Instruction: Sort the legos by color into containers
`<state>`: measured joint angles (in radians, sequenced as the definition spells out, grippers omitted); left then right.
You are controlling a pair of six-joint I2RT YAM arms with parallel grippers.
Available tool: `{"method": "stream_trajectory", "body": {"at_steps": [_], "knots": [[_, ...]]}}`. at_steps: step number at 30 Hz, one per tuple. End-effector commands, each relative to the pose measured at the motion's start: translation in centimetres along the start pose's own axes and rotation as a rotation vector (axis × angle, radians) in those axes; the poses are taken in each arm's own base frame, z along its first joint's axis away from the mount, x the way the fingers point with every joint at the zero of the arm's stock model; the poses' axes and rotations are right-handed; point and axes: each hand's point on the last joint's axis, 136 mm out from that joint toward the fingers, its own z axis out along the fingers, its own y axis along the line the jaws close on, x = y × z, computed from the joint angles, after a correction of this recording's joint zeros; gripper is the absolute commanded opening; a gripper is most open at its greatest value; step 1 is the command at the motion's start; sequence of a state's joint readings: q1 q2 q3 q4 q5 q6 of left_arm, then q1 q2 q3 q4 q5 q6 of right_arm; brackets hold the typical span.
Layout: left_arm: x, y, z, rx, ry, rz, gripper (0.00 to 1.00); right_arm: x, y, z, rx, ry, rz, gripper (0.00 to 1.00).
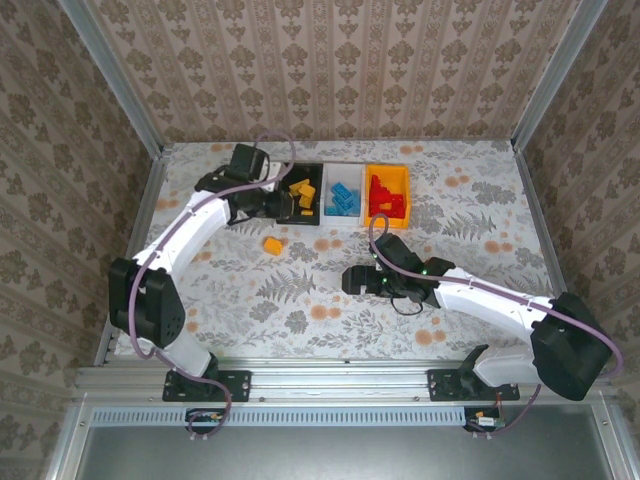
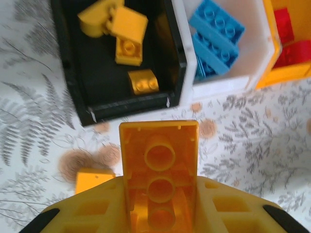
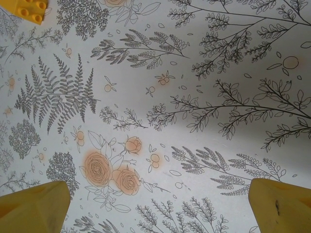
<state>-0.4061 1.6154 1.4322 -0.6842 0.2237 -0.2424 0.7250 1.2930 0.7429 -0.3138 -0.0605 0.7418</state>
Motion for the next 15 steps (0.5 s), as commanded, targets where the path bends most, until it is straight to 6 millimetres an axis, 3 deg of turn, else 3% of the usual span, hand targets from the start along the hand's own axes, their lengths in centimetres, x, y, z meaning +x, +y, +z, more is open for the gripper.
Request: {"method": "stream_trajectory", "body": {"at_steps": [1, 4, 7, 15], "knots": [[-2.3, 0.5, -2.0, -0.020, -0.040, 0.008, 0.33, 0.4, -0.4, -0.1, 0.014, -0.006, 0.013, 0.96], [-4.1, 1.3, -2.1, -0.051, -0.064, 0.026, 0.34, 0.6, -0.6, 0.1, 0.019, -0.004, 0.012, 0.96], [-5.6, 2.2, -0.9, -0.064, -0.059, 0.030, 0.34, 0.7, -0.9, 0.5, 0.028, 0.003, 0.010, 0.96], [-8.4, 4.2, 4.5, -0.085, -0.005, -0.006, 0.34, 1.1, -1.2, 1.0, 0.041, 0.019, 0.001, 0.96]]}}
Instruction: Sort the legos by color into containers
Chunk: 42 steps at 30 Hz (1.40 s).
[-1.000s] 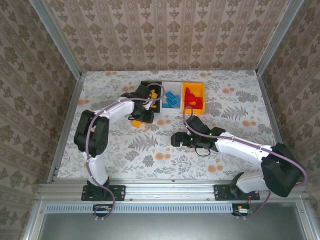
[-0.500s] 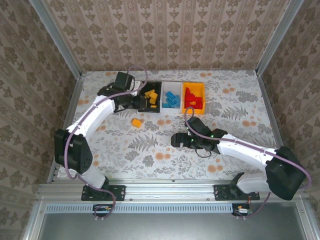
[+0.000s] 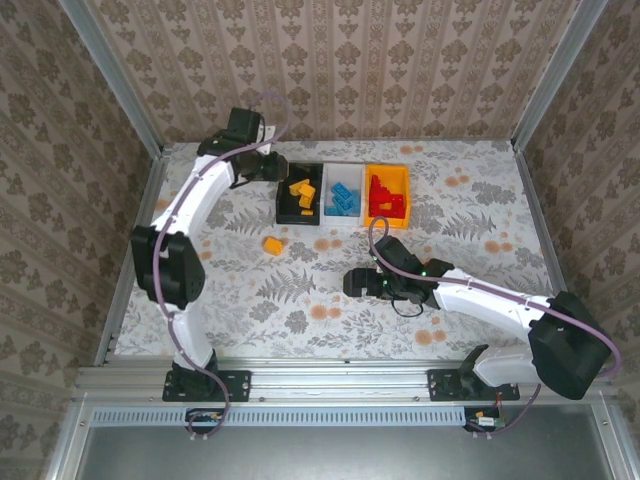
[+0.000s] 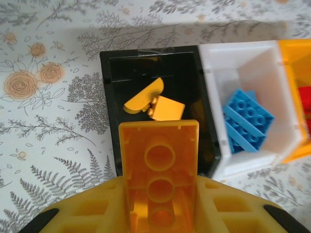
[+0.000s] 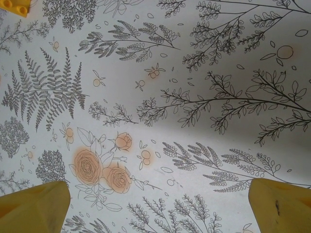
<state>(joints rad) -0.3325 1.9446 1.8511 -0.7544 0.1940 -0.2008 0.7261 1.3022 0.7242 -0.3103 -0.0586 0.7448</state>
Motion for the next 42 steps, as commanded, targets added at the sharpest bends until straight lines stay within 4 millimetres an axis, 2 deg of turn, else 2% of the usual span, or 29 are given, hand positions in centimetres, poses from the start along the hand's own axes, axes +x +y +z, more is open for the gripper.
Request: {"method": "stream_trajectory", "body": {"at_steps": [1, 9, 17, 34, 36, 42], "knots": [[-0.1, 0.6, 1.7, -0.017, 0.045, 0.002, 0.34, 0.4, -0.6, 0.6, 0.027, 0.003, -0.003, 0.96], [-0.5, 0.1, 6.1, -0.007, 0.101, 0.003, 0.34, 0.6, -1.0, 0.7, 0.045, 0.010, -0.015, 0.96], [0.0, -0.2, 8.9, -0.017, 0.150, 0.017, 0.34, 0.4, -0.9, 0.5, 0.048, 0.009, -0.020, 0.96], [2.3, 1.8, 12.0, -0.093, 0.234, 0.019, 0.35, 0.2, -0.8, -0.4, 0.051, -0.005, -0.024, 0.96], [2.4, 1.8, 12.1, -0.096, 0.237, 0.020, 0.40, 0.1, -0.8, -0.4, 0.051, -0.007, -0.023, 0.96], [2.4, 1.7, 12.0, -0.095, 0.234, 0.020, 0.46, 0.0, -0.7, -0.4, 0.052, -0.005, -0.024, 0.96]]}}
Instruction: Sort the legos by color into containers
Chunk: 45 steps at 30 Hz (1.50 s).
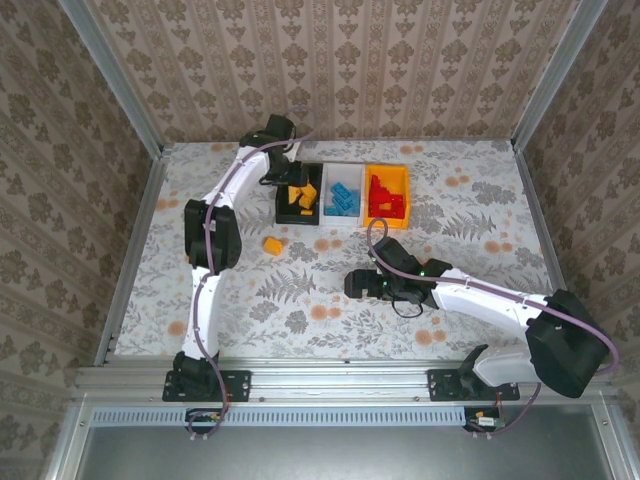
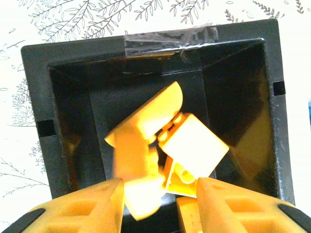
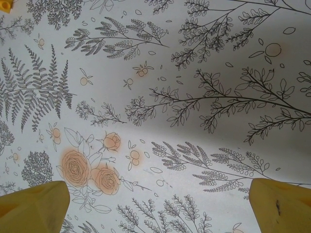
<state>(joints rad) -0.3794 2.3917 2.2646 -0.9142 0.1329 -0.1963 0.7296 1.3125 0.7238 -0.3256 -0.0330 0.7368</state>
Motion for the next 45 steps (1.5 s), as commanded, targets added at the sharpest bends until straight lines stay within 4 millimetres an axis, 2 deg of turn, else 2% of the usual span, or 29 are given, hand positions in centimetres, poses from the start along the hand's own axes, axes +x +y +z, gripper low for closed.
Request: {"method": "stream_trajectory", "body": {"at_steps": [1, 5, 9, 15, 19, 25, 31, 34, 37, 39, 42, 45], "knots": [[1.0, 0.9, 0.8, -0.030, 0.046, 0.005, 0.47, -0.1, -0.1, -0.6, 0.019, -0.006, -0.014, 0.96], [0.9, 0.7, 0.5, -0.027, 0.041, 0.006, 0.53, -0.1, -0.2, -0.6, 0.018, -0.006, -0.012, 0.96], [0.6, 0.1, -0.7, -0.026, 0.022, 0.018, 0.57, -0.1, -0.1, -0.6, 0.015, -0.008, -0.011, 0.96], [0.4, -1.7, -4.5, -0.018, -0.031, 0.071, 0.64, -0.1, -0.1, -0.8, 0.010, -0.013, -0.010, 0.96], [1.6, -3.0, -7.3, -0.021, -0.060, 0.118, 0.68, -0.1, -0.1, -1.1, 0.003, -0.021, -0.009, 0.96], [5.8, -2.9, -11.3, -0.017, -0.092, 0.119, 0.73, -0.2, 0.0, -1.6, -0.009, -0.036, -0.010, 0.96], [11.3, -2.2, -14.5, -0.005, -0.083, 0.088, 0.79, -0.2, 0.4, -1.8, -0.035, -0.038, -0.006, 0.97], [14.3, -1.7, -15.4, -0.006, -0.054, 0.069, 0.83, -0.2, 0.4, -1.8, -0.039, -0.039, -0.004, 0.97], [17.1, -1.3, -15.3, 0.002, -0.021, 0.047, 0.90, -0.2, 0.4, -1.8, -0.041, -0.046, -0.005, 0.97], [18.8, -1.2, -14.7, 0.014, 0.016, 0.032, 1.00, -0.1, 0.4, -1.6, -0.042, -0.041, -0.005, 0.97], [21.1, -1.5, -12.9, 0.013, 0.080, 0.036, 1.00, 0.0, 0.5, -1.3, -0.047, -0.032, -0.002, 0.97], [21.7, -0.8, -11.0, -0.014, 0.108, 0.031, 1.00, 0.0, 0.6, -1.3, -0.051, -0.029, 0.003, 0.97]]}}
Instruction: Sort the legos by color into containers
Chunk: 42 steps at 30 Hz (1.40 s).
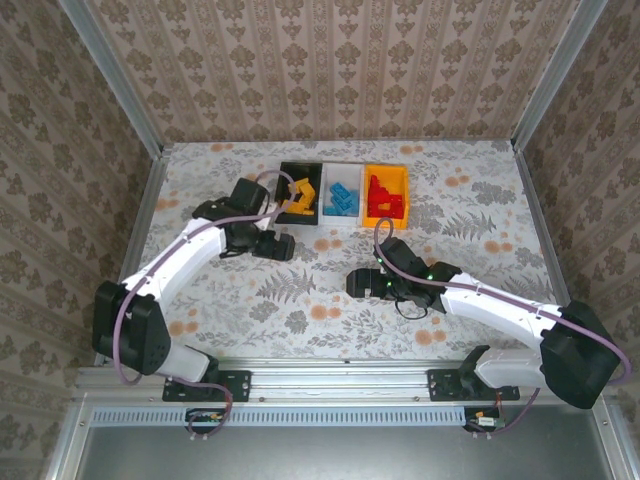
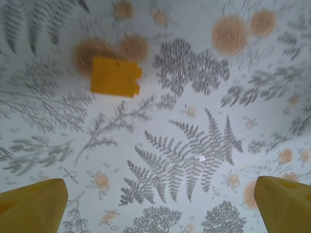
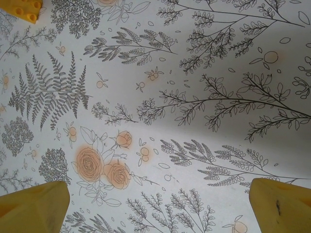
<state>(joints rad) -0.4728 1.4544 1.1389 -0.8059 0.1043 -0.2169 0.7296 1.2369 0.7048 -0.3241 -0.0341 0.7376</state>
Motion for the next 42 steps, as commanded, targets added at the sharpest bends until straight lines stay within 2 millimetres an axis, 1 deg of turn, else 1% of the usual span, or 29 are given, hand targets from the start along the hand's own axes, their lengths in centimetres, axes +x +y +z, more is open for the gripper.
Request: {"method": "stream_trajectory", "body": {"at_steps": [1, 4, 8, 11, 14, 20, 27, 33, 34, 38, 42], "knots": [[0.3, 0.3, 2.1, -0.011, 0.028, -0.021, 1.00, 0.4, 0.2, 0.2, -0.013, 0.014, 0.004, 0.97], [0.0, 0.5, 4.2, -0.014, 0.066, 0.014, 1.00, 0.4, 0.0, -0.1, -0.005, 0.010, 0.004, 0.96], [-0.7, 1.8, 6.5, -0.068, 0.116, 0.041, 1.00, 0.6, -0.5, -0.6, 0.012, 0.005, 0.002, 0.97], [-1.2, 3.5, 7.9, -0.076, 0.139, -0.010, 0.99, 0.8, -1.0, -0.8, 0.027, 0.002, 0.002, 0.96], [-1.6, 4.0, 9.0, -0.067, 0.144, -0.031, 0.96, 0.9, -1.3, -1.0, 0.035, 0.001, 0.002, 0.96], [-2.9, 4.2, 10.1, -0.070, 0.145, -0.018, 0.92, 0.9, -1.4, -0.9, 0.047, 0.002, -0.004, 0.97], [-3.3, 4.3, 11.3, -0.070, 0.172, -0.012, 0.83, 0.8, -1.1, -0.5, 0.044, 0.014, -0.004, 0.97], [-3.1, 4.1, 11.3, -0.065, 0.177, -0.013, 0.68, 0.8, -1.2, -0.4, 0.046, 0.014, -0.006, 0.97], [-3.1, 4.2, 11.4, -0.064, 0.179, -0.015, 0.64, 0.8, -1.1, -0.5, 0.045, 0.014, -0.005, 0.97], [-2.9, 4.1, 11.5, -0.061, 0.184, -0.016, 0.52, 0.8, -1.1, -0.4, 0.043, 0.013, -0.003, 0.97], [-3.0, 4.1, 11.4, -0.062, 0.180, -0.016, 0.49, 1.0, -1.3, -0.4, 0.048, 0.015, -0.002, 0.97]]}}
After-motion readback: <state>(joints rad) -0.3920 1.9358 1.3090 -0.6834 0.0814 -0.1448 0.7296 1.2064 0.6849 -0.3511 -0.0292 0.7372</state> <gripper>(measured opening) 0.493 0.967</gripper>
